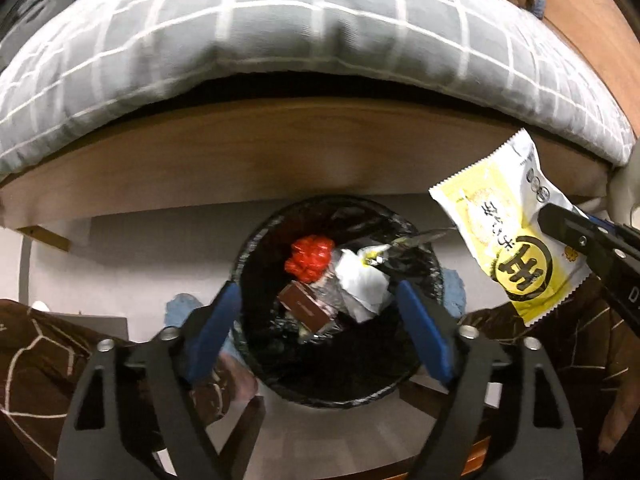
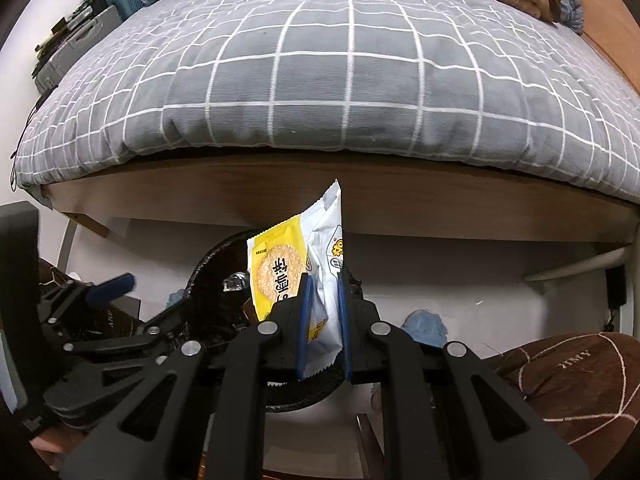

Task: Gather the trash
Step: 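Open the left tool to drop the tissue while the right tool drops the snack packet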

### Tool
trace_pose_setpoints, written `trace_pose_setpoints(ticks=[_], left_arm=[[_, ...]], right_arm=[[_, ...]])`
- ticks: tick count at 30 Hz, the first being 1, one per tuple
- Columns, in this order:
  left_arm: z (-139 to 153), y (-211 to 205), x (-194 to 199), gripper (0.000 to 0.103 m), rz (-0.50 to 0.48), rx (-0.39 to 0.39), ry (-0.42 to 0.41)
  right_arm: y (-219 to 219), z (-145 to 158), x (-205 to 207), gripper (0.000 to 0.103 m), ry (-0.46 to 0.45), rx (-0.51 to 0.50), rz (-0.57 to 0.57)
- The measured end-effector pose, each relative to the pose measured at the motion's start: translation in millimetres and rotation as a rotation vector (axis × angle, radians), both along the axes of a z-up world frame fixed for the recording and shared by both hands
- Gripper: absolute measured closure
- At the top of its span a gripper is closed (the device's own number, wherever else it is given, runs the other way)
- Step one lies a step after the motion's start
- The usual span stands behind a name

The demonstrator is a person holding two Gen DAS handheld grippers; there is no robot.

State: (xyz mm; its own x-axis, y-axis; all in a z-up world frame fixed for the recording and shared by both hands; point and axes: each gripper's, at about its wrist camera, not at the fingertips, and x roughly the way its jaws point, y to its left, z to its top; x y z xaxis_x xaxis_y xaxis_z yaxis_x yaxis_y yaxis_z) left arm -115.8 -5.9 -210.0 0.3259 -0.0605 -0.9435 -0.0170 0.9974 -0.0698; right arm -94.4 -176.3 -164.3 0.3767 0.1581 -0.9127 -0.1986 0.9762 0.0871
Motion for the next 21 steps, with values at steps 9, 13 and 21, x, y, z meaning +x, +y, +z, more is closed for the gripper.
trace_pose_setpoints(ticks=[9,13,21], left_arm=[[11.7,44.7,-9.1,0.006,0.103,0.038,-0.04],[13.5,54.7,-11.6,0.006,0.123,0.04,-0.04],[17.2,57.5,-10.3,0.006,0.14,0.013,-0.039]], right_arm=[[20.5,-12.9,1.1,0.091,0.028,-0.009,0.069],[24.1,-21.9,1.5,0.091,0.06,-0.012,0.08],[32.9,-27.6,0.7,0.074,0.064,-0.008,0.094]])
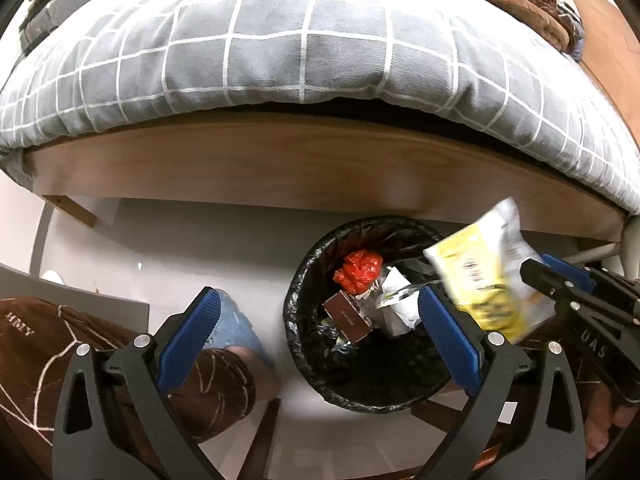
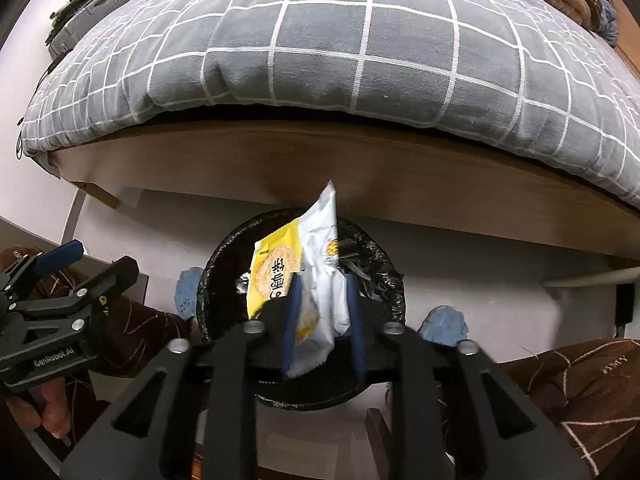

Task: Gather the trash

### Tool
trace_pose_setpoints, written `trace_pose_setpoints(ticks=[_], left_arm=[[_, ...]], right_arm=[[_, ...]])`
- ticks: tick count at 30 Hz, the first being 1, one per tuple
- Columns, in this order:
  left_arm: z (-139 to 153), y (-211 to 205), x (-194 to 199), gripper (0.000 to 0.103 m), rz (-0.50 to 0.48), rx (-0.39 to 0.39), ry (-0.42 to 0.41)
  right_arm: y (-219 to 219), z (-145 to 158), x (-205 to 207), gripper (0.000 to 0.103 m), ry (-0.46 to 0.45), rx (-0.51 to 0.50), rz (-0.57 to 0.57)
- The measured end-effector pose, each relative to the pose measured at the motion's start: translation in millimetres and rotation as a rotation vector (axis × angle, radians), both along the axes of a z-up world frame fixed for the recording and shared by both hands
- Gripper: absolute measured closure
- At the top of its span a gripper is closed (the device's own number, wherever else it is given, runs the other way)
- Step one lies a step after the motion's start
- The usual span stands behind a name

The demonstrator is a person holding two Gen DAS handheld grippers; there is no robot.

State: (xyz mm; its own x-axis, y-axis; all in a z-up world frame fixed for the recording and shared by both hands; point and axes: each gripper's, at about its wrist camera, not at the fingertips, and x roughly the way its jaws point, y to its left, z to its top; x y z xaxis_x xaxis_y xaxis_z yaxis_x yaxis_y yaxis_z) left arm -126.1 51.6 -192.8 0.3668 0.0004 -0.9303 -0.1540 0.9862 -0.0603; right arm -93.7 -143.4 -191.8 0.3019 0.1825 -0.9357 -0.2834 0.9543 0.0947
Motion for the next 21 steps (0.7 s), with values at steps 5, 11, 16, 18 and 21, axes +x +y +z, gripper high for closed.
trace_pose_setpoints(ticks=[5,11,16,18,21], left_arm=[[0.3,-5.0,-0.3,0.006,-0.008,0.0,-0.004],[27.5,-10.9,-3.2,0.006,-0.027,0.007,-0.053],[71.1,-21.1,-5.8,0.006,-0.05,0.017,-0.15],[93.1,-25.8,-10.0,0.006,-0.06,0.031,-0.194],[127.9,-32.1,-20.5,0.006,-0.066,0.013,-0.255]], right_arm=[[-1.1,5.6,-4.0,0.054,-0.017,-0.009,0.0],[-15.2,38.0,-7.0,0.024,-0.095,0.011,-0.04],[-20.7,84.0,-8.7,0.009,-0.186,0.018,-0.065],[-24.0,104.0,-14.6,0.008,-0.237,0.01,-0.08],[-29.7,135.9,-26.9,0.008,-0.3,0.012,-0.087]])
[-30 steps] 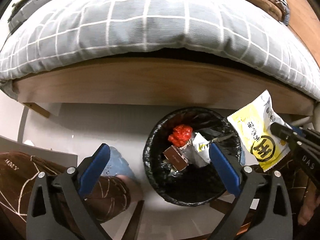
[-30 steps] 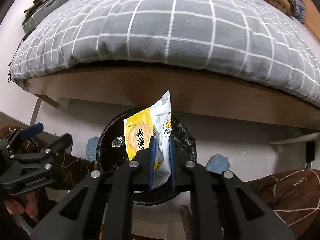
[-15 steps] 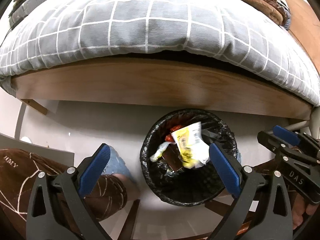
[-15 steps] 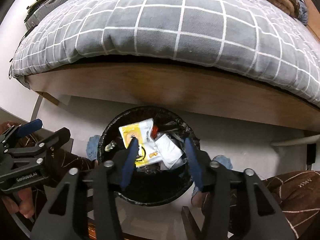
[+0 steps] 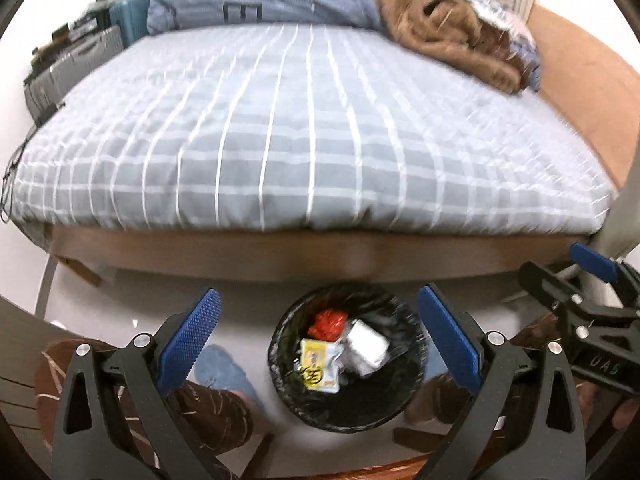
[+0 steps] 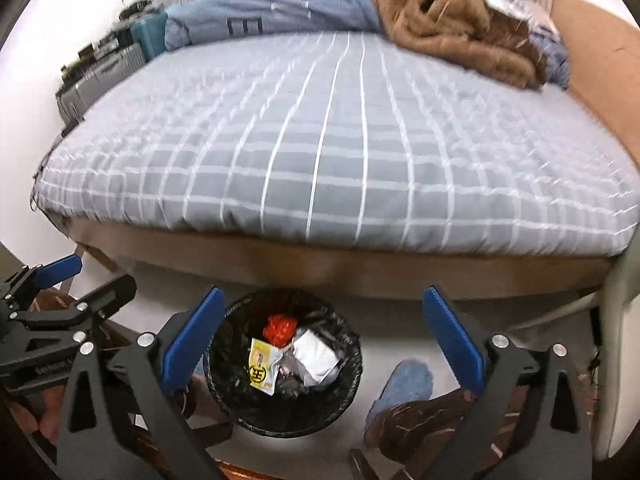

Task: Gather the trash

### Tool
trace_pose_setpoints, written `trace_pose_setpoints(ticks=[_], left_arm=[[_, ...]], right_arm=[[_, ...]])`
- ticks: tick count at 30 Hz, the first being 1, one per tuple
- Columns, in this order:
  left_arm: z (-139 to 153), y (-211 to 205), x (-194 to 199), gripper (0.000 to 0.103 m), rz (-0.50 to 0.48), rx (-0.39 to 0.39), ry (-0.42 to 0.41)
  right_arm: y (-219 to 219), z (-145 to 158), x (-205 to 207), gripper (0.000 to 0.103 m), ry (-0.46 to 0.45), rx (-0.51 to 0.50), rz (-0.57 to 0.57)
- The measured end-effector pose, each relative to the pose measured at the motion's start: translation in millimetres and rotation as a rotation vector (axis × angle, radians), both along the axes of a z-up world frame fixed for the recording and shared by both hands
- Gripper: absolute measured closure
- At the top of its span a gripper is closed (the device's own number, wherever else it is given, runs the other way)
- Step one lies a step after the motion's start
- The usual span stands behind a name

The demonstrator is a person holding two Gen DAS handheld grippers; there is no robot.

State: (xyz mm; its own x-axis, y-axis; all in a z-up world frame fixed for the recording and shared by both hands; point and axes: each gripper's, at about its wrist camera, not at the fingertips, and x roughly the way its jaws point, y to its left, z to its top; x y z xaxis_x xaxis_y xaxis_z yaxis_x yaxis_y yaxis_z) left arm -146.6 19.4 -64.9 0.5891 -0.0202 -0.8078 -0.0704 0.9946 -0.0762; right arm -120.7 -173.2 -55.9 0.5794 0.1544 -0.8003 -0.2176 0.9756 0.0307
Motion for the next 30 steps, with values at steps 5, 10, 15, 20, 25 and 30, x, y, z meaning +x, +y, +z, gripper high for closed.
trace_pose_setpoints(ticks=[5,10,15,20,25,30], left_arm=[[54.5,-10.6,-23.5,0.006,-0.022,0.004,-0.091],[82.3,-21.3,-52.0,0.006,-0.046,0.011,-0.134],[92.2,-27.2,-67.4,0.006,-0.062,0.022,-0.151],[91.8,-23.0,-69.3,0.006,-0.049,0.022,-0.15],[88.8,-22.8,-66.6,0.006,-0.049,0.024,-0.145],[89.3,-22.4,-65.7,0.006,-0.058,0.038,-0.144]], right_arm=[[-15.2,57.7,-27.8,0.008,-0.109,0.005,-0.044],[-25.6,90.9,-55.4,0.008,-0.156,0.001,-0.073],[-27.5,104.5,-73.7,0.008,-0.189,-0.001,-0.073],[-31.0,110.0,-77.4,0.008,-0.193,0.006,-0.089],[-37.5,108.4,-74.6,0.008,-0.181,0.011,-0.101],[-36.6,106.5,-75.0,0.008,-0.176,0.009,-0.101]])
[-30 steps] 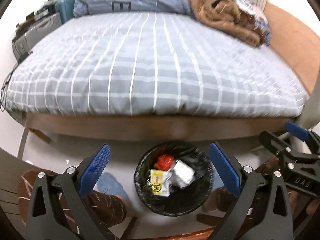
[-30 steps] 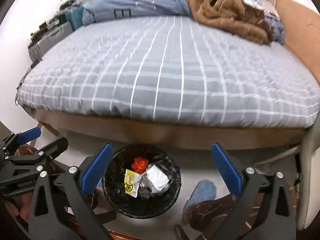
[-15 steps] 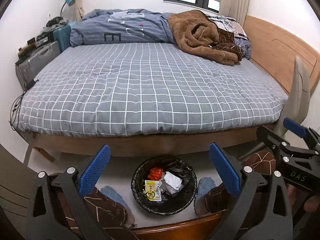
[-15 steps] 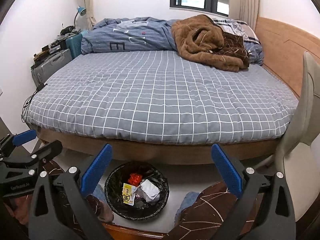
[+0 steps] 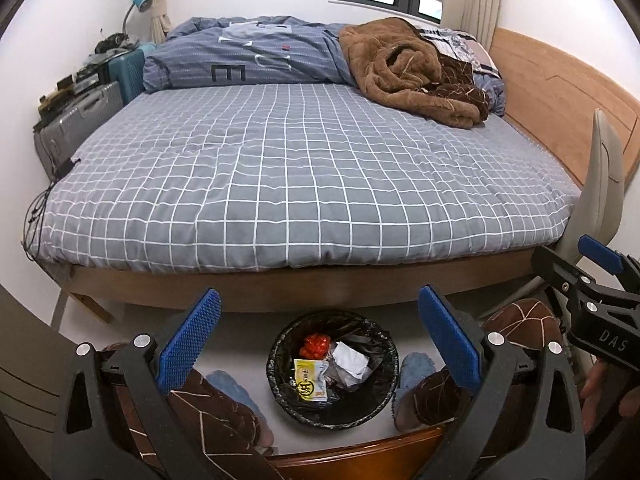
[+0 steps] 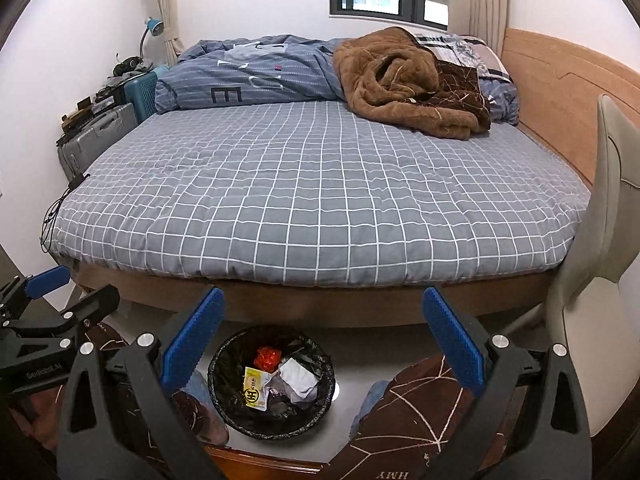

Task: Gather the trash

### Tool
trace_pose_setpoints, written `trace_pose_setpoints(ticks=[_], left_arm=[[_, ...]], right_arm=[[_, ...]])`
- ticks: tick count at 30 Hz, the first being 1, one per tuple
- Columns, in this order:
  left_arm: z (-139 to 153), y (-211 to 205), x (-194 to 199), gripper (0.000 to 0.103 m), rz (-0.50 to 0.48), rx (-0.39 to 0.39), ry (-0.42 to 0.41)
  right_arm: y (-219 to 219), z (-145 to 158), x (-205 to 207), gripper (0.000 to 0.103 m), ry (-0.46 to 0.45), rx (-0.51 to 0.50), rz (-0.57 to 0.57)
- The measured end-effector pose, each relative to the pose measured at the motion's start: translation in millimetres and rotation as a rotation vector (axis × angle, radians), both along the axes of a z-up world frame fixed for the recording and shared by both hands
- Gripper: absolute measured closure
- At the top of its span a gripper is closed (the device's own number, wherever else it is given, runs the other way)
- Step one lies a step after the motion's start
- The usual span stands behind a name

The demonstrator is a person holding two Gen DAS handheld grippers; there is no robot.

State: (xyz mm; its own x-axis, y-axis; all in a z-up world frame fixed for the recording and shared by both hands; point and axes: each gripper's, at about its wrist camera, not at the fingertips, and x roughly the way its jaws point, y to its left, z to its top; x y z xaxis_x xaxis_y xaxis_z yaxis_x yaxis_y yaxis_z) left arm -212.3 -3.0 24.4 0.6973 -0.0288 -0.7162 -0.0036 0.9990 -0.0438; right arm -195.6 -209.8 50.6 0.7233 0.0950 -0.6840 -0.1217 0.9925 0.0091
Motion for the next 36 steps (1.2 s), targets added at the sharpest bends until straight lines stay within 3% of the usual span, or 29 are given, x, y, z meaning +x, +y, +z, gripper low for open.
trace_pose_setpoints(ticks=[7,24,36], left_arm=[[-2.3,4.1,3.3,0.006,0.001,-0.036,0.022],[-1.5,-2.0,1.5,0.006,-0.002,-0.003,0.004],[-10.0,-4.2,5.0,0.006,-0.022,0.002,0.039]], right_arm=[[0.6,-0.2,-0.7,0.008,0.003,0.004,0.003],[5.1,-4.0,1.1,0.008,0.026,0.018,0.019],[8.0,-6.6,-0.4,0.008,0.033,0.02,0.023]])
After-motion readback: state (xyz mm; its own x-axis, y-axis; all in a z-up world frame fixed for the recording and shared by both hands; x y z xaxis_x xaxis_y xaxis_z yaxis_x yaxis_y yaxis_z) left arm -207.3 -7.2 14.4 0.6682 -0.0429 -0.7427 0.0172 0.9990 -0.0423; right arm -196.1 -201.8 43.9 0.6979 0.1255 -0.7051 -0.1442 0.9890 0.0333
